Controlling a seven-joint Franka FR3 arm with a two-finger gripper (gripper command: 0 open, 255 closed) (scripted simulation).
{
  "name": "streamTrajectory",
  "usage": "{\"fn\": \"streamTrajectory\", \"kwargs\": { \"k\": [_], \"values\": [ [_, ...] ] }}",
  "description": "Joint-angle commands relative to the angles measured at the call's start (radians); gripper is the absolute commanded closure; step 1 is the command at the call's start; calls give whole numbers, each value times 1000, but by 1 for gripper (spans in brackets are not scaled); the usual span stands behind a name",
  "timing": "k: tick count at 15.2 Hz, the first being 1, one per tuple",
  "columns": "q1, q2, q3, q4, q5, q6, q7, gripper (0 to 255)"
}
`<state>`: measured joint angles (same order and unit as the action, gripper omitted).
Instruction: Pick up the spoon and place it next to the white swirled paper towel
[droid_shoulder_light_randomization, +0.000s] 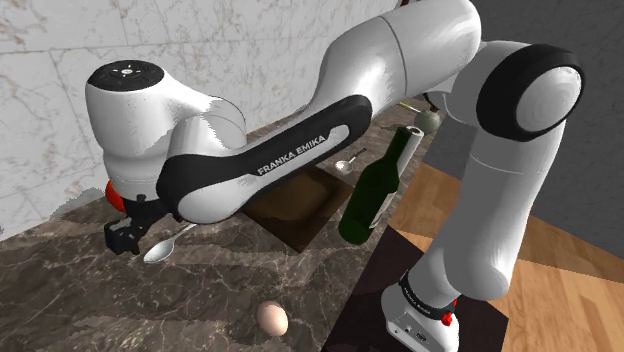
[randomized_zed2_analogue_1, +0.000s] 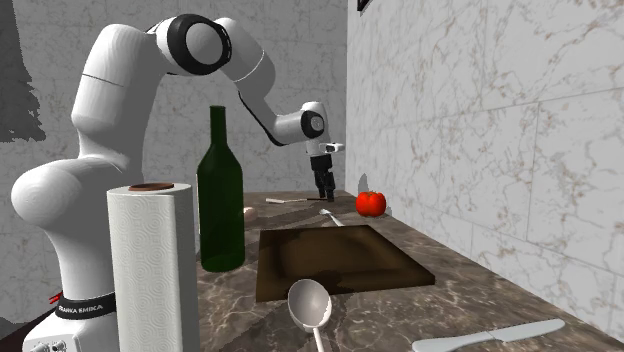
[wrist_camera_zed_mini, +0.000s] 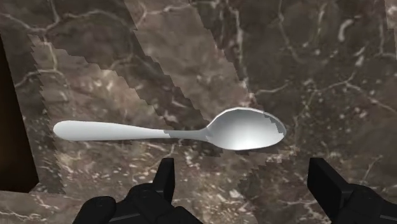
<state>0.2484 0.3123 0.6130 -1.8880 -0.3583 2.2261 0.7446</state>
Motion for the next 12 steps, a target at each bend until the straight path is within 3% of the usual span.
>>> {"fn": "streamTrajectory", "kwargs": {
  "k": [1, 12],
  "values": [
    [31, 54, -13, 42, -44, 5, 34, 0],
    [48, 112, -41, 32, -91, 63, 62, 0]
  ]
}}
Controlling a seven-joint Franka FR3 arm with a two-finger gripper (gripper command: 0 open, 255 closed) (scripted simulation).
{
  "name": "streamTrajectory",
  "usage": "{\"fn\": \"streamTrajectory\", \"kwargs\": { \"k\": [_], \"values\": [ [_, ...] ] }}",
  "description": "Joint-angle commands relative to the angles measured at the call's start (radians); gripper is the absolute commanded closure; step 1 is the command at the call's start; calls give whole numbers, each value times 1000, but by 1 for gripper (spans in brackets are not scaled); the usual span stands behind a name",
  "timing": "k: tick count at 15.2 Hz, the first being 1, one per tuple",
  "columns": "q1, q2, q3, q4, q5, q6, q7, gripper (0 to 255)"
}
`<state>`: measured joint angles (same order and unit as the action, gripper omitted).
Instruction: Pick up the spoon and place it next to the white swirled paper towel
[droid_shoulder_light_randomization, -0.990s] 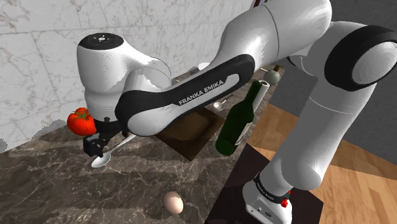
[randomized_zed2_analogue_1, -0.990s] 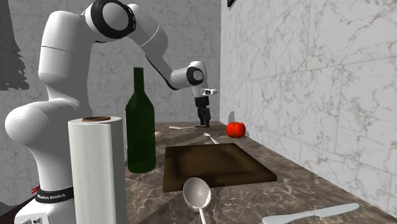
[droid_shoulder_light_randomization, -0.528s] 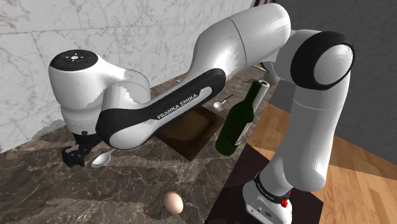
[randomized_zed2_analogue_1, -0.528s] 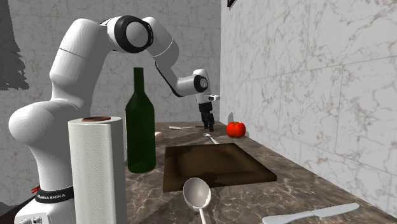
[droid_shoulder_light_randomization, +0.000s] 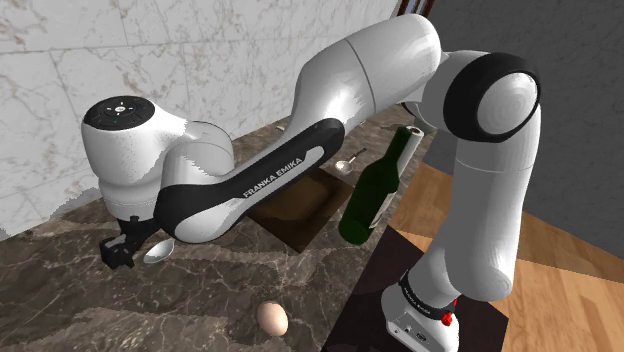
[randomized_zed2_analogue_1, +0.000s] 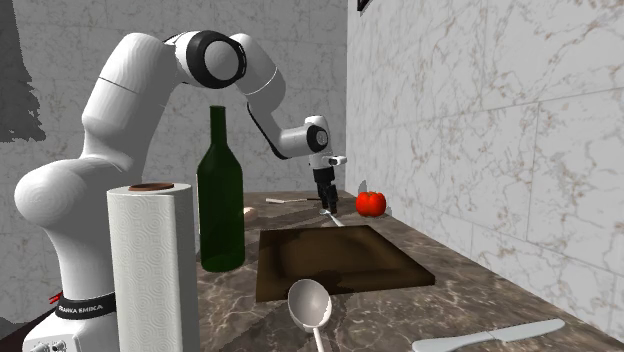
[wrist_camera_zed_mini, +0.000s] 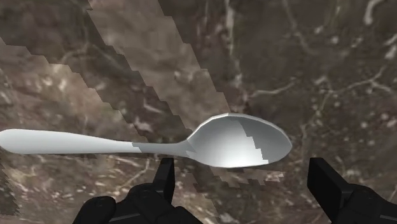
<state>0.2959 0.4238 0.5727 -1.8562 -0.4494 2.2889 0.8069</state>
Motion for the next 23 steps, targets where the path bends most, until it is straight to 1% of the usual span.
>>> {"fn": "streamTrajectory", "kwargs": {
  "k": [1, 4, 5, 14, 23],
  "values": [
    [0, 0, 0, 0, 0, 0, 0, 0],
    [0, 0, 0, 0, 0, 0, 0, 0],
    [0, 0, 0, 0, 0, 0, 0, 255],
    [0, 0, 0, 0, 0, 0, 0, 255],
    [-20, -61, 30, 41, 58, -89, -46, 255]
  ]
}}
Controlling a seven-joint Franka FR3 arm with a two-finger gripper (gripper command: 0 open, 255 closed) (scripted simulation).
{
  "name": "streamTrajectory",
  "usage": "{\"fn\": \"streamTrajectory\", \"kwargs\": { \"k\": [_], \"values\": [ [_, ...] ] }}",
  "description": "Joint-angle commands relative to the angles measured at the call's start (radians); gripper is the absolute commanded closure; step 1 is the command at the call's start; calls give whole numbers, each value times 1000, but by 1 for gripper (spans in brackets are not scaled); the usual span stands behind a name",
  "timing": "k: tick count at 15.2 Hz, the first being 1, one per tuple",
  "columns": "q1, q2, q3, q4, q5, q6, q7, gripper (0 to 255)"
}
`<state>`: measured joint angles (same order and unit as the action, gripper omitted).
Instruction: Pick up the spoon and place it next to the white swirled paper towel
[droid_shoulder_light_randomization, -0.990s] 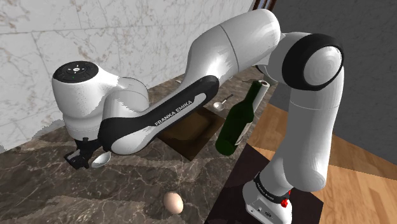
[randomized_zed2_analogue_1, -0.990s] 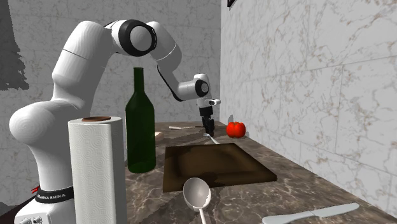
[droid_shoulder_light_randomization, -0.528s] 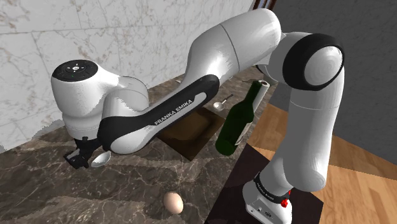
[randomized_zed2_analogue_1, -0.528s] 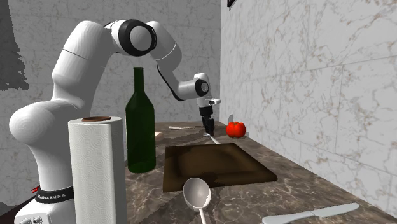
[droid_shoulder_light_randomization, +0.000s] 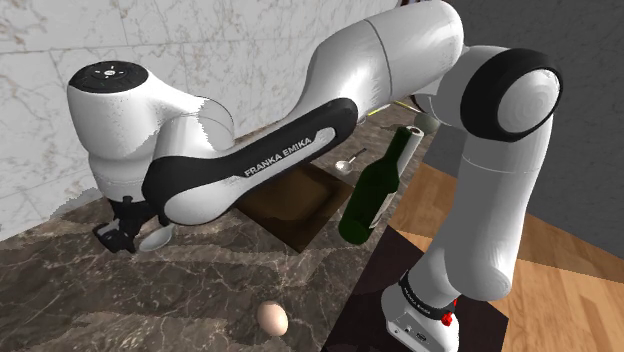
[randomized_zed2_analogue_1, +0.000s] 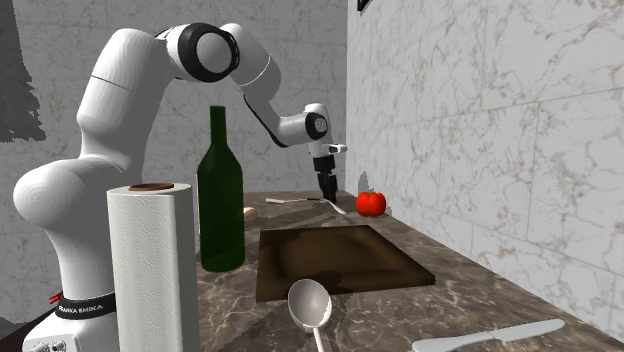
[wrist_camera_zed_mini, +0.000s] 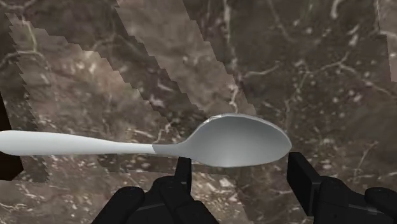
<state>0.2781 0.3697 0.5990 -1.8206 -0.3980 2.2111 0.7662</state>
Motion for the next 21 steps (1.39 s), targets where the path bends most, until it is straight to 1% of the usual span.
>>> {"fn": "streamTrajectory", "kwargs": {
  "k": [1, 11, 21],
  "values": [
    [-4, -13, 6, 11, 13, -21, -10, 255],
    [-15, -65, 27, 81, 64, -131, -52, 255],
    [-17, -95, 40, 178, 97, -249, -85, 255]
  ]
}}
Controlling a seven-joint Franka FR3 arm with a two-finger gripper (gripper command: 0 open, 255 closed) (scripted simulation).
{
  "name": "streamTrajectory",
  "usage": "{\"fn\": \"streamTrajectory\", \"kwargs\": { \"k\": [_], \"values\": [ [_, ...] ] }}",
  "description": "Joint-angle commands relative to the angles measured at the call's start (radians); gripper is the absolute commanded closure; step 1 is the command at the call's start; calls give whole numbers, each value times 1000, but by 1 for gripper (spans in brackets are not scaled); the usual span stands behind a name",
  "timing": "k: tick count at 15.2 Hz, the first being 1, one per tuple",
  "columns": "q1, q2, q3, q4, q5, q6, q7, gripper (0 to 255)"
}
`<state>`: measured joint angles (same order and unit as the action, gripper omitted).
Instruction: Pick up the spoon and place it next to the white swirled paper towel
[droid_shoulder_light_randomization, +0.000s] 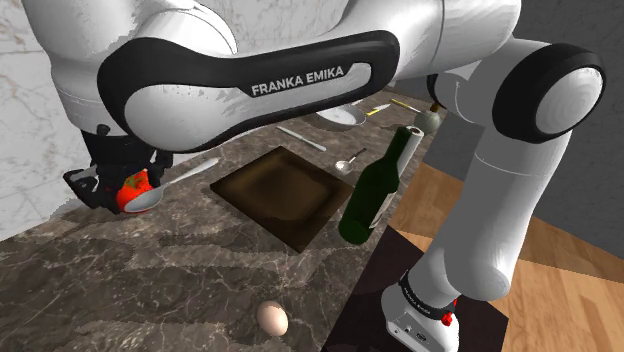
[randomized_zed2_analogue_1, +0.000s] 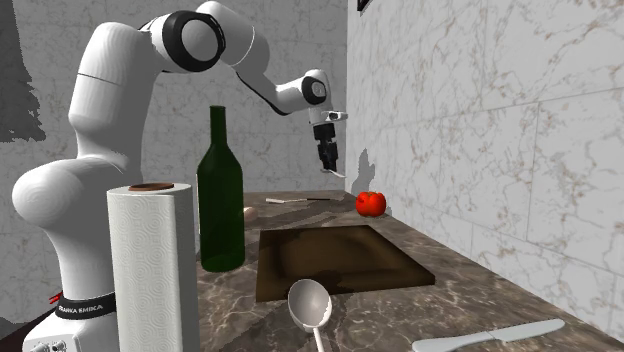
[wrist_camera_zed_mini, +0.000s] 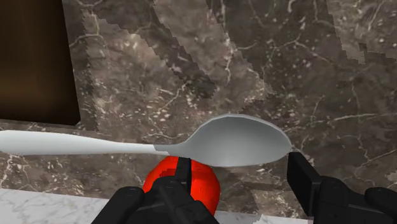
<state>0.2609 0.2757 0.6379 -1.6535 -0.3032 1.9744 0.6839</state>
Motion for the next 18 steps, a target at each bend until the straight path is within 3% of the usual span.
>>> {"fn": "streamTrajectory", "kwargs": {
  "k": [1, 18],
  "values": [
    [1, -3, 2, 22, 5, -25, -5, 255],
    [31, 9, 12, 267, 10, -256, -36, 255]
  ]
}}
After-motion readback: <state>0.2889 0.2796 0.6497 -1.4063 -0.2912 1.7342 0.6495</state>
